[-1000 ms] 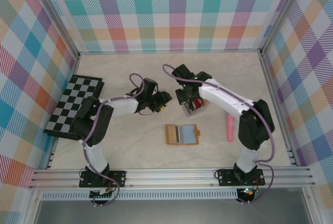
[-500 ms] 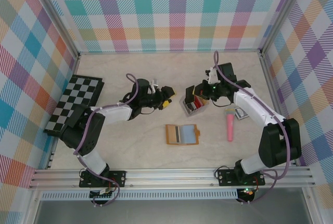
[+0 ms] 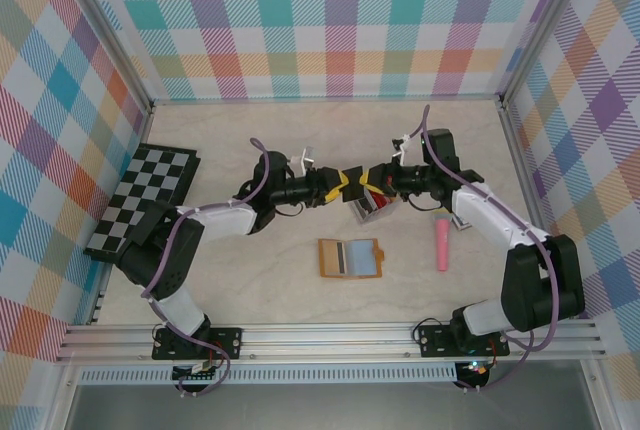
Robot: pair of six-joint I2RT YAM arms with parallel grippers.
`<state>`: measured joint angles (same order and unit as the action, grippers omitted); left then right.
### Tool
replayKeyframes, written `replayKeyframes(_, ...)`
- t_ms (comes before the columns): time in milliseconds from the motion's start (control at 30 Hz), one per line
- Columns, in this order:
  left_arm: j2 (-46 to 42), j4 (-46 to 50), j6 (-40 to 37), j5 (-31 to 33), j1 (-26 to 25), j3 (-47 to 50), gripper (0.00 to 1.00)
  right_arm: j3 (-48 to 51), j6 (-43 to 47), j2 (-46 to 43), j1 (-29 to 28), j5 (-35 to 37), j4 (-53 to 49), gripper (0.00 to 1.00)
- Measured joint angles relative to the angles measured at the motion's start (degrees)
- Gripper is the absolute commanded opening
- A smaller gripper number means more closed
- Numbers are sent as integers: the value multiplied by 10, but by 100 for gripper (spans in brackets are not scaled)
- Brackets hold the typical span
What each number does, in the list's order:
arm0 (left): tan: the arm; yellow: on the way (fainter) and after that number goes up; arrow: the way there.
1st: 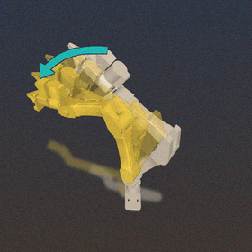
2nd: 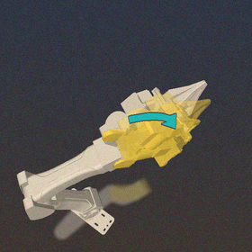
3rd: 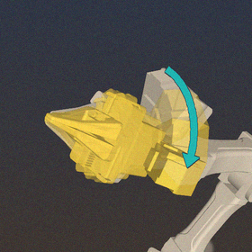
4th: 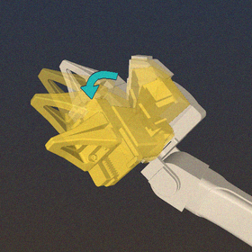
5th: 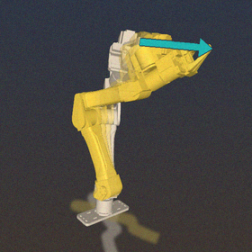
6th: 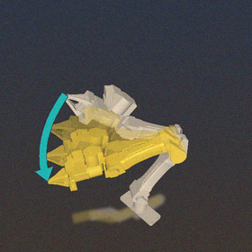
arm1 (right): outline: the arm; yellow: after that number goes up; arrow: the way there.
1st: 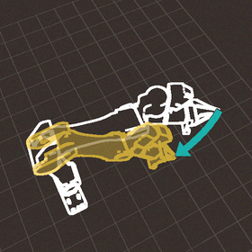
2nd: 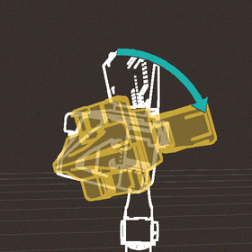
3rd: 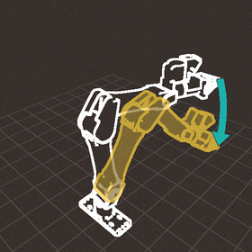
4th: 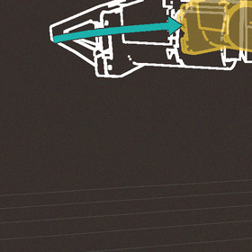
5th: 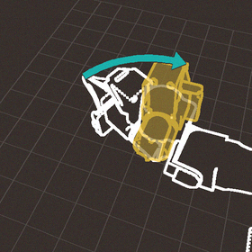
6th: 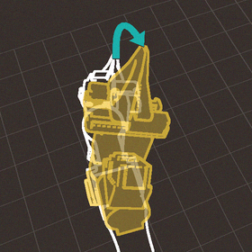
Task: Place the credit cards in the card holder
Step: Insert the credit card into the card slot.
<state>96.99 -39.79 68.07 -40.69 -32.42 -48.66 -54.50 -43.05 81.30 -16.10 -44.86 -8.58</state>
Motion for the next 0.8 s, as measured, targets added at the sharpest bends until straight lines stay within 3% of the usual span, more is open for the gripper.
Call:
replayKeyframes(233, -14, -8, -2, -2, -2, 23, 1, 21, -2, -1, 0, 5, -1, 7)
replayKeyframes(333, -37, -6, -6, 1, -5, 42, 0, 31, 2, -3, -3, 9, -15, 15)
replayKeyframes(400, -53, 11, -17, 7, -10, 54, 0, 34, 12, -11, -7, 34, -43, 27)
replayKeyframes(467, -75, 59, -40, 24, -16, 64, 0, 36, 38, -24, -14, 83, -88, 41)
replayKeyframes(567, -107, 155, -85, 72, -47, 66, 0, 40, 72, -37, -43, 169, -151, 54)
replayKeyframes(800, -138, 239, -122, 176, -122, 121, 0, 75, 104, -5, -141, 316, -235, 62)
